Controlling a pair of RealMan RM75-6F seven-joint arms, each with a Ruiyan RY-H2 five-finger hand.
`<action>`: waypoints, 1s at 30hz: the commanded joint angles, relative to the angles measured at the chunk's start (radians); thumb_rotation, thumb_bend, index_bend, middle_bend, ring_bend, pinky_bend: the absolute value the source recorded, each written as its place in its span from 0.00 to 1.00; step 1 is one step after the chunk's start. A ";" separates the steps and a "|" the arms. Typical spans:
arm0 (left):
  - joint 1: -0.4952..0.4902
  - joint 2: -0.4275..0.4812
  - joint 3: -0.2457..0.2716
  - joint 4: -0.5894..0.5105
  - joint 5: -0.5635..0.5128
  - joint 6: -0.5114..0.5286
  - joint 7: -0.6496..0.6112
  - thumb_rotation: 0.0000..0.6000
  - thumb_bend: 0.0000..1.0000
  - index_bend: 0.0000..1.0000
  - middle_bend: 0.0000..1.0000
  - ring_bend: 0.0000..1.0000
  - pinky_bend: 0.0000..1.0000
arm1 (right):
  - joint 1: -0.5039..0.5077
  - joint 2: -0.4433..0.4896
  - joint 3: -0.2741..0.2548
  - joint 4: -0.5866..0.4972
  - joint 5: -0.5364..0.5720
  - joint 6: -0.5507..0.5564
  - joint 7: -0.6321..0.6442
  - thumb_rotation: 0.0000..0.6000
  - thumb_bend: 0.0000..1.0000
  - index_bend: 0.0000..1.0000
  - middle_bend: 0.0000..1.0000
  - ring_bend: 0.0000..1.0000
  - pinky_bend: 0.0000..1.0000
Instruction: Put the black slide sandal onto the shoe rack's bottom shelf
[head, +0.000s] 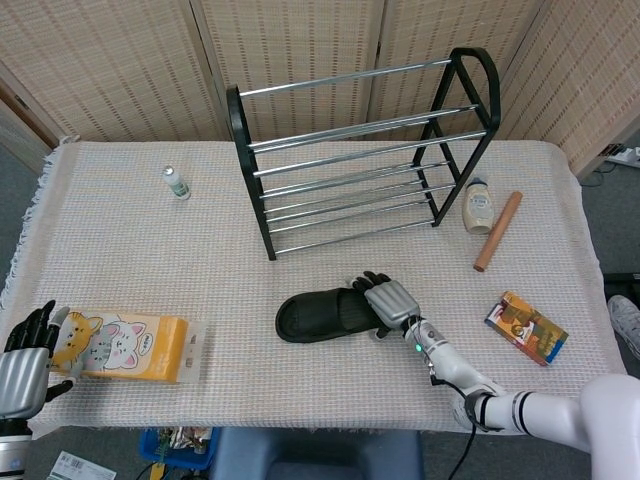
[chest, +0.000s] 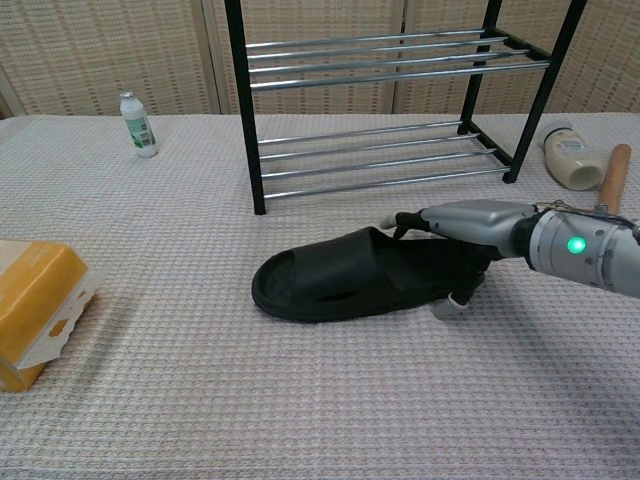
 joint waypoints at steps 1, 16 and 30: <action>0.001 0.001 0.001 0.000 0.000 0.000 -0.001 1.00 0.32 0.10 0.00 0.00 0.15 | -0.002 -0.011 0.003 0.007 -0.014 0.004 0.016 1.00 0.16 0.00 0.10 0.00 0.12; 0.010 0.008 0.004 -0.003 0.001 0.010 -0.006 1.00 0.32 0.10 0.00 0.00 0.15 | -0.015 0.010 0.003 -0.020 -0.051 0.024 0.036 1.00 0.16 0.00 0.11 0.00 0.12; 0.008 0.014 0.002 -0.017 0.000 0.007 0.009 1.00 0.32 0.10 0.00 0.00 0.15 | -0.010 0.010 0.024 -0.017 -0.047 0.004 0.083 1.00 0.16 0.00 0.13 0.00 0.15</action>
